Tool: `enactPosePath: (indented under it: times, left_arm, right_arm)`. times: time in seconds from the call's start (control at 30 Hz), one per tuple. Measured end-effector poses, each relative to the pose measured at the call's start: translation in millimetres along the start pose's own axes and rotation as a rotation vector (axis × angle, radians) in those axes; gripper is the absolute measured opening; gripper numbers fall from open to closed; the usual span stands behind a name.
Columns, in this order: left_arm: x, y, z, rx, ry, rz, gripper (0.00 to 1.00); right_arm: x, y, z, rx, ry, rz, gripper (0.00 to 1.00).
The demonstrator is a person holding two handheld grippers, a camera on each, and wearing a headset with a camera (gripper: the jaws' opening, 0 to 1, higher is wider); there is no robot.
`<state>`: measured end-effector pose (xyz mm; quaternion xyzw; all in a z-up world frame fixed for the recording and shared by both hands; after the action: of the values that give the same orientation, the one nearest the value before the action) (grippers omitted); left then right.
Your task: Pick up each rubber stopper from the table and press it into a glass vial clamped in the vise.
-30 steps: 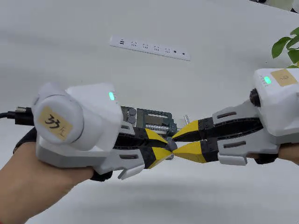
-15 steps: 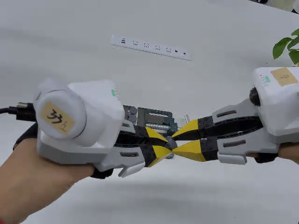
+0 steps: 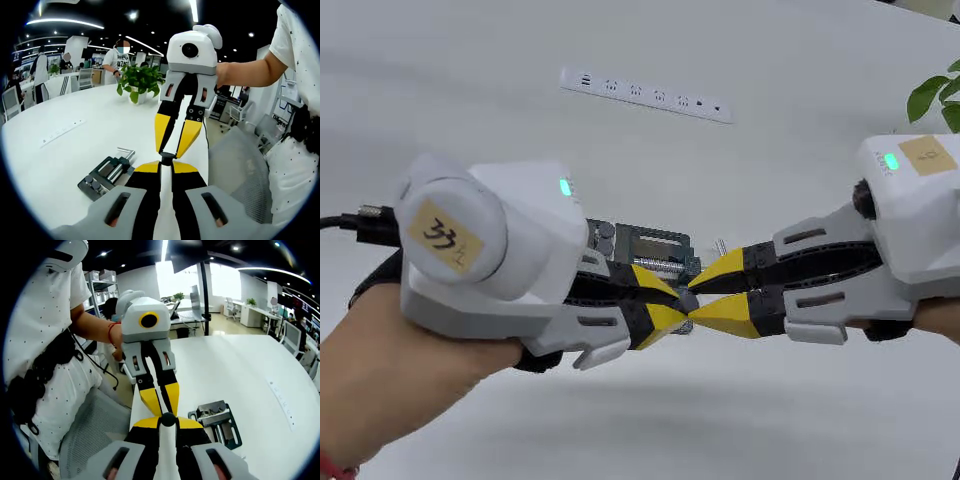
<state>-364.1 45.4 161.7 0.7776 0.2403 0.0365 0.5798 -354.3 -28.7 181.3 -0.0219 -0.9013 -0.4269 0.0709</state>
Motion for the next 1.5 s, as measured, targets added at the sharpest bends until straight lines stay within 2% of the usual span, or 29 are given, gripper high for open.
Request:
enactPosePath:
  times: [0.17, 0.4, 0.73, 0.9, 1.0, 1.17, 1.5]
  left_arm:
    - [-2.2, -2.4, 0.3, 0.017, -0.012, 0.03, 0.03]
    - [-0.2, -5.1, -2.6, 0.022, -0.004, 0.034, 0.04]
    - [1.4, -11.1, -10.1, 0.002, 0.008, 0.032, 0.04]
    - [2.9, -12.2, -17.3, -0.023, 0.021, 0.032, 0.04]
    - [5.9, -10.6, -23.1, -0.06, 0.037, 0.002, 0.06]
    - [15.1, -15.0, -36.1, -0.083, 0.079, -0.016, 0.1]
    - [34.4, -34.2, -60.7, -0.085, 0.157, -0.029, 0.28]
  right_arm:
    - [2.1, -0.3, 3.0, 0.019, 0.017, -0.007, 0.05]
    - [-0.3, -0.3, 5.6, 0.027, 0.02, -0.017, 0.05]
    - [0.3, 2.4, 13.8, 0.036, 0.029, -0.01, 0.05]
    - [-0.4, 7.2, 17.6, 0.033, 0.035, -0.001, 0.05]
    - [-2.2, 10.6, 18.7, 0.038, 0.035, 0.0, 0.05]
    - [-8.8, 17.3, 17.4, 0.042, 0.022, 0.001, 0.05]
    - [-31.0, 26.0, 30.2, 0.071, -0.041, 0.018, 0.05]
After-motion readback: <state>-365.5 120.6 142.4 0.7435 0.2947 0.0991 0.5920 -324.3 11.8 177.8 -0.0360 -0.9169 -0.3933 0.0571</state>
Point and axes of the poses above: the centre of the closed fingertips' face, and the gripper's own axes: z roughly forward along the fingers, x roughly to its left, y roughly out of its top, the point moved 5 cm from there along -z, roughly backward along the fingers, and after that the axes turned 2 degrees about -x, right-handed, at the moved point
